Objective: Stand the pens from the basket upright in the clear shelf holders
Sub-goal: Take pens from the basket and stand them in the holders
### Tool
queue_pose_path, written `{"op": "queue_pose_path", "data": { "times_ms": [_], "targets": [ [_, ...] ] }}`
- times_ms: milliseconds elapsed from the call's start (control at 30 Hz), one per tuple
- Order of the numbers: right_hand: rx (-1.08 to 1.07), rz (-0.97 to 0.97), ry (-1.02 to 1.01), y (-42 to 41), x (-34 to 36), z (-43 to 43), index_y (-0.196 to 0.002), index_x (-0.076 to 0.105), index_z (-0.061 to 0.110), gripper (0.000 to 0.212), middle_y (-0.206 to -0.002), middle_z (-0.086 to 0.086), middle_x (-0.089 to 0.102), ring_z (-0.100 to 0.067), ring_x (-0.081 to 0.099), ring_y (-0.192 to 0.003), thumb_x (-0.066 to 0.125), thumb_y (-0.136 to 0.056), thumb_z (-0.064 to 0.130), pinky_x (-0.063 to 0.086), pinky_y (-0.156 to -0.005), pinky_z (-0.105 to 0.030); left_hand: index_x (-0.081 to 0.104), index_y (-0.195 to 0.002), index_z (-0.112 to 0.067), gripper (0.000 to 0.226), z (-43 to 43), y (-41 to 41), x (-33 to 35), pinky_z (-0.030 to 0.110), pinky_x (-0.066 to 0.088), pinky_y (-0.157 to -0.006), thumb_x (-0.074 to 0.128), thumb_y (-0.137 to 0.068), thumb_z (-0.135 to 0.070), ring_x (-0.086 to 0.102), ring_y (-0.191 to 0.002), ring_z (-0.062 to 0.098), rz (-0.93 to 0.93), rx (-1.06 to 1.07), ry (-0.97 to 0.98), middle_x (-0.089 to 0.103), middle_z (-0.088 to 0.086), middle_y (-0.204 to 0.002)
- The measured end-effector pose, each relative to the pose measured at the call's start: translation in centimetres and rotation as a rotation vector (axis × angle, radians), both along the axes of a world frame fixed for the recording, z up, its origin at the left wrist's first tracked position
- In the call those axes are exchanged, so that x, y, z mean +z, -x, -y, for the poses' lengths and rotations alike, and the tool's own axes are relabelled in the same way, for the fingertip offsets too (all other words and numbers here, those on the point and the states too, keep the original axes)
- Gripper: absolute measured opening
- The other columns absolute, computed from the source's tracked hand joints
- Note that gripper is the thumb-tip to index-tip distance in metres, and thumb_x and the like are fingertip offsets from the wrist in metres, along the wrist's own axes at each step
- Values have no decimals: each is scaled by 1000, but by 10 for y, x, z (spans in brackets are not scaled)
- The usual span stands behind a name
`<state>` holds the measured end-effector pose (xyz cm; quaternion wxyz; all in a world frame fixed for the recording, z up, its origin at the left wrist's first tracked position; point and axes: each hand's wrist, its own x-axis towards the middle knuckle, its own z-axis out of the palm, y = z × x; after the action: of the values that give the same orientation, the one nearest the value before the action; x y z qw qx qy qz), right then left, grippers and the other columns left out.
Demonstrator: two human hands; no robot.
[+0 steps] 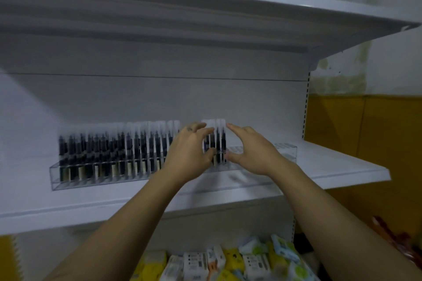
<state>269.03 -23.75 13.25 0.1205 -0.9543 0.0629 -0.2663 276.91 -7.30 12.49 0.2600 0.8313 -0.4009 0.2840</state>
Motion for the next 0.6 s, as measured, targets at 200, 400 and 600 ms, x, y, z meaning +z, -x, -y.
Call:
{"op": "queue_pose_path", "data": {
  "times_ms": [200, 400, 600],
  "targets": [
    [21, -36, -9, 40, -42, -31, -151, 18, 36, 83, -148, 2, 33, -21, 42, -131, 67, -85, 46, 39, -106, -36, 49, -137, -26, 48, -25, 38, -40, 34, 29, -110, 57, -92, -40, 37, -132, 15, 50, -18, -26, 47, -5, -141],
    [21, -39, -81, 65, -108, -46, -148, 29, 34, 72, -139, 3, 39, -18, 43, -125, 67, -87, 40, 39, -103, -33, 58, -125, -27, 37, -42, 63, -103, 34, 38, -97, 60, -90, -37, 48, -118, 16, 26, -58, -5, 58, -6, -123],
    [-25, -248, -154, 80, -201, -52, -149, 29, 28, 69, -145, -2, 35, -23, 39, -132, 62, -90, 43, 36, -106, -33, 46, -138, -28, 48, -52, 78, -195, 34, 35, -103, 49, -94, -47, 44, -126, 18, -153, -23, -264, 48, -6, -138]
  ]
}}
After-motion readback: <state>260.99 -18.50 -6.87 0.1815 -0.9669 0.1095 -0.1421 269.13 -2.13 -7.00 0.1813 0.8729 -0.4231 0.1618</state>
